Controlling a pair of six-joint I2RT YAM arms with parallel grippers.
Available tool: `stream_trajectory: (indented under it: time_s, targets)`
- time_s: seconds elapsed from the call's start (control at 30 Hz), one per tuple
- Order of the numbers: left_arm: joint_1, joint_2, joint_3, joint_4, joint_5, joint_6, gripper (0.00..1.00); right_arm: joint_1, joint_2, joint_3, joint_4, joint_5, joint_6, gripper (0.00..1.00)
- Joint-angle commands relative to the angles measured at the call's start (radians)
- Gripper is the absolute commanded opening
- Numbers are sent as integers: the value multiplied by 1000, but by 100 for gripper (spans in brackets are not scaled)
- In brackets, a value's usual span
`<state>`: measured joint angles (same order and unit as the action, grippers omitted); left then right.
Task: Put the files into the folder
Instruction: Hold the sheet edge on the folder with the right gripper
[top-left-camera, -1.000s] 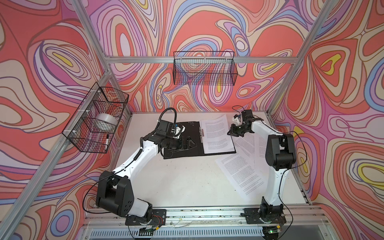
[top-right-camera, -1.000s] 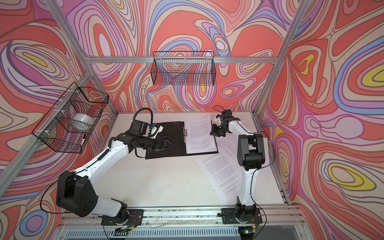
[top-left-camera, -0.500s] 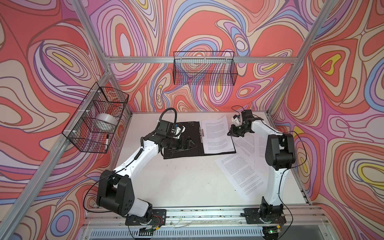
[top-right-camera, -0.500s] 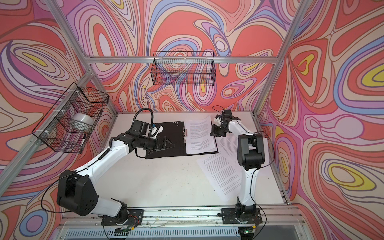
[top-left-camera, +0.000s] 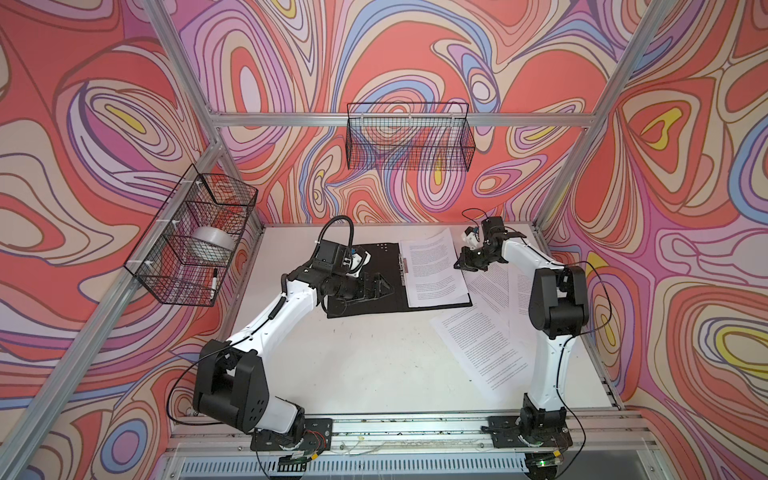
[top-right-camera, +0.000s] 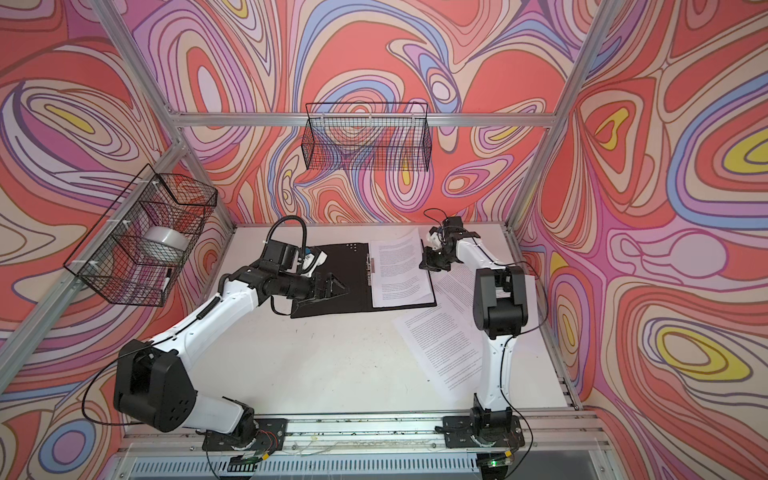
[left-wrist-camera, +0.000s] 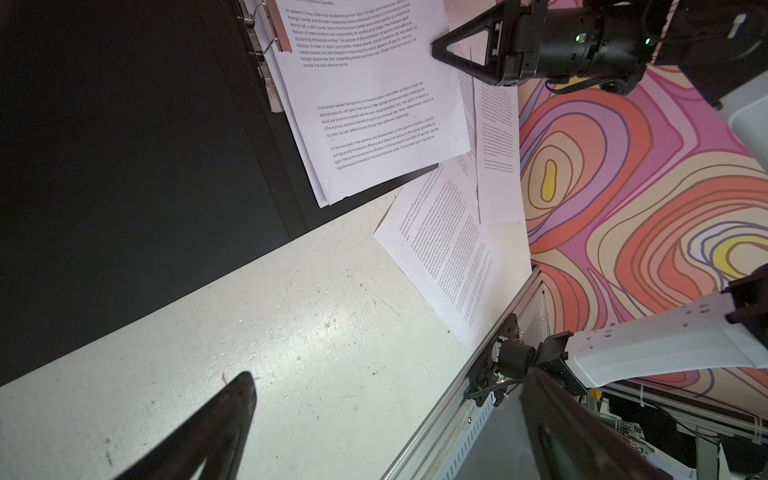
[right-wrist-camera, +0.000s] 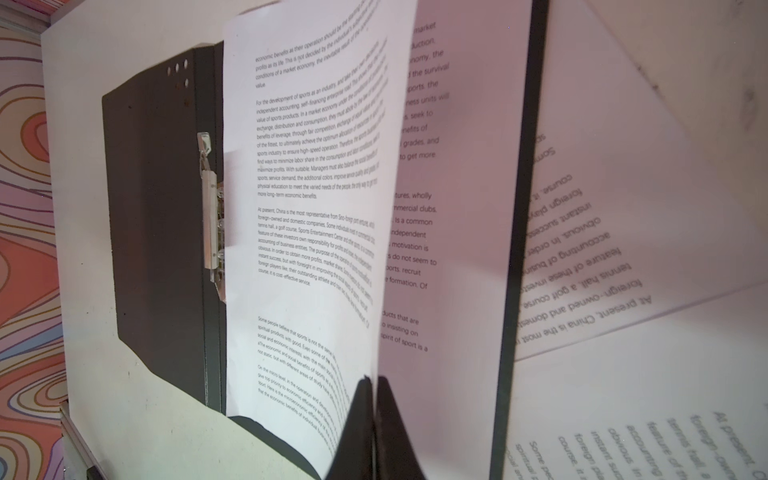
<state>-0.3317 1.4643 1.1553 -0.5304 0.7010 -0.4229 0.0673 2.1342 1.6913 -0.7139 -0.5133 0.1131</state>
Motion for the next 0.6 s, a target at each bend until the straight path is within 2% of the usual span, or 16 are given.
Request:
stream_trajectory:
  time_s: [0.0,0.57]
  targets:
    - [9,8,-11,7,13,-1,100,11,37,36,-23,-4,-23,0]
    - [8,7,-11,4,12,-2,100,20,39,34,-15,3,-20,0]
